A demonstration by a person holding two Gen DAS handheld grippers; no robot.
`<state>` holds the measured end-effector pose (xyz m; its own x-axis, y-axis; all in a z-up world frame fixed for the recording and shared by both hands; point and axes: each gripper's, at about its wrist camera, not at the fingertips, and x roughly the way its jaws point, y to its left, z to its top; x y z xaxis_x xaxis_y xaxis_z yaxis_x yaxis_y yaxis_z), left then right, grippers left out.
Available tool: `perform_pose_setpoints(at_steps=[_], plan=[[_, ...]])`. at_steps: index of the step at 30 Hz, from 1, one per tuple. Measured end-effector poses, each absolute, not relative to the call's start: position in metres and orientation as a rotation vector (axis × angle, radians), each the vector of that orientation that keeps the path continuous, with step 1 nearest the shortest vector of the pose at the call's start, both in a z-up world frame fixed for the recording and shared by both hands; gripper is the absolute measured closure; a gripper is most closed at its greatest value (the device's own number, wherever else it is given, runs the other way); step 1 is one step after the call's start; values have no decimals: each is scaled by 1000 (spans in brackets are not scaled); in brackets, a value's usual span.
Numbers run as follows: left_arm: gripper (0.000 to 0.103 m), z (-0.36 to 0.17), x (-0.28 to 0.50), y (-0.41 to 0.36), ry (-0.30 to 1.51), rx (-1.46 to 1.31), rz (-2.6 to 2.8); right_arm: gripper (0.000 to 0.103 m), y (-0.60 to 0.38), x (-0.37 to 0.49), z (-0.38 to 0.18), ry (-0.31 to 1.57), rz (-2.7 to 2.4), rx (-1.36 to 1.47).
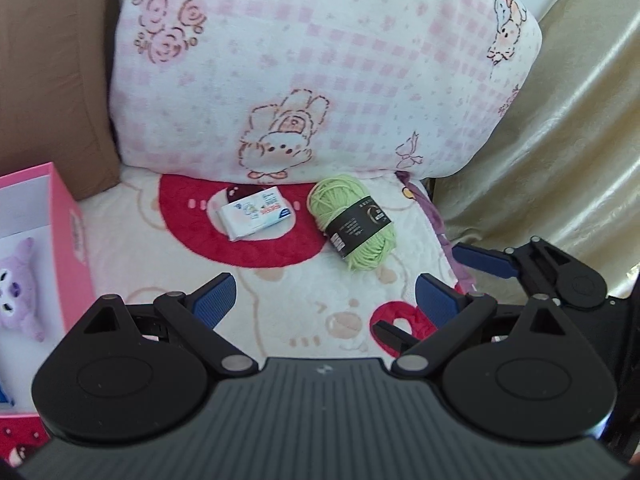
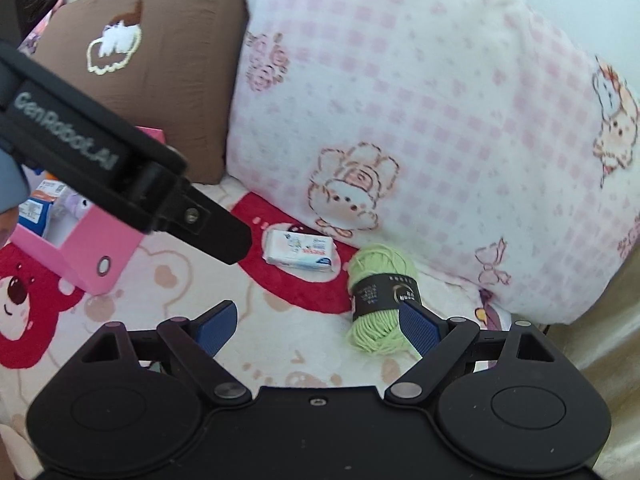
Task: Organize objects
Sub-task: 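Move the left tool toward the green yarn ball on the bedspread, then close the left tool around the green yarn ball's black label band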
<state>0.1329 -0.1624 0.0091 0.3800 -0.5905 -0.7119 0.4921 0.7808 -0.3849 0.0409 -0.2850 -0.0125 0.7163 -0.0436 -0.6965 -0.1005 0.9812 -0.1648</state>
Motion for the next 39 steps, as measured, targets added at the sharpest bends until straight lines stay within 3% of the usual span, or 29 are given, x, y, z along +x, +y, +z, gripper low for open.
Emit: perform_pose_setpoints(at_steps=[11,20,27,34,39], plan=[[6,-36,154,-190,928,-216,-757,13,-311,60,-59,701,16,-237],[8,-80,183,-215,1035,-345,-752,13,-346,78,-85,648,-41,-136],[9,-93,196,-232,1002,-398,-761,12,-362,88,-109,640,-42,-70],[26,-112,201,-250,1005,-411,-766,13,-374,91,-120,627,-59,-46],[30,-124,205,-253,1009,-428,-764,13,-381,94,-126,628,-47,-18]])
